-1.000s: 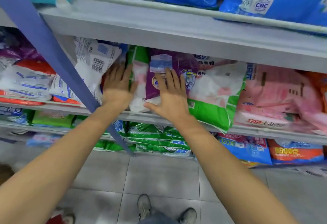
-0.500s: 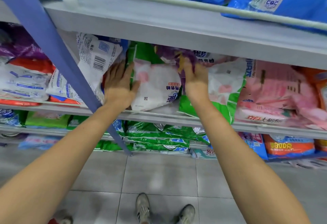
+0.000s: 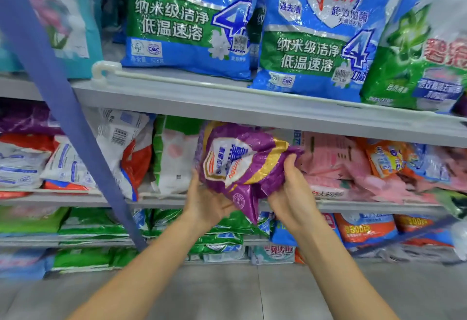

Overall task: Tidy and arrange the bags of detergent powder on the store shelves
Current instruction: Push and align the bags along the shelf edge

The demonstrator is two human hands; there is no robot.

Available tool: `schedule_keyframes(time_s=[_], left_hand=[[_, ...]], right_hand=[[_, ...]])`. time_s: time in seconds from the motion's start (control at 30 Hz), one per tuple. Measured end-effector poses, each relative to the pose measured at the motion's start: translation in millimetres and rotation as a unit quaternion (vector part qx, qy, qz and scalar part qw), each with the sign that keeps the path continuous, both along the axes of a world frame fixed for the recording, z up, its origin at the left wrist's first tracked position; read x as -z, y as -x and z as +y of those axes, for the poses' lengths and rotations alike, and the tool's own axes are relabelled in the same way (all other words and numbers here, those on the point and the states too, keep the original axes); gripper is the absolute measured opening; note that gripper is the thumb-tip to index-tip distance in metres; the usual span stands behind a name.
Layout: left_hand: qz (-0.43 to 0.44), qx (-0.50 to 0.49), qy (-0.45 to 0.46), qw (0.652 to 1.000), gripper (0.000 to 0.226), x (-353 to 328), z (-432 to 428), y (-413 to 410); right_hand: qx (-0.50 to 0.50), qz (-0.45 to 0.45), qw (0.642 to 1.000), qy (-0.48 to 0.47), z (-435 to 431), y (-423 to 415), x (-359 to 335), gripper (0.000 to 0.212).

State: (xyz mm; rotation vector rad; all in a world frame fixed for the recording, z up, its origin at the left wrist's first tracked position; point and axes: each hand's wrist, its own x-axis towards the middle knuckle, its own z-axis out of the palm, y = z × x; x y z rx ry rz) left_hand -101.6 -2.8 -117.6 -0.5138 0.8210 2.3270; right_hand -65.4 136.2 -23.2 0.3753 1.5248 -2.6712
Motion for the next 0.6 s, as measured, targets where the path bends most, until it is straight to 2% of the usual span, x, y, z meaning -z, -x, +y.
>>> schedule_keyframes(time_s=[0.13,0.2,0.27,0.33,0.43,0.5,0.6], left_hand=[[-0.026,-0.086,-0.080,0.993,0.073,-21,13,-14],[-0.008,-0.087,-0.080,0.993,0.061,-33,14,-22],[0.015,-0.071,-0.069,0.995,0.053,-43,11,-32],[0.043,-0.053,-0.056,0.996,0.048,-50,8,-42],[0.094,-0.026,-0.022,0.995,0.044,-63,1,-56],[0.120,-0.036,0.013,0.992,0.042,-73,-5,-60],[0.146,-0.042,0.063,0.986,0.050,-88,-16,-65]], right_hand=[[-0.026,-0.018,0.998,0.063,15,-32,2,0.068],[-0.026,-0.014,0.996,0.082,26,-46,4,0.087],[-0.034,-0.011,0.994,0.104,38,-59,7,0.096],[-0.036,-0.003,0.992,0.119,46,-70,7,0.087],[-0.020,0.014,0.989,0.143,58,-81,7,0.058],[-0.039,0.054,0.987,0.148,65,-86,5,0.059],[-0.010,0.053,0.998,0.042,78,-93,0,0.074]])
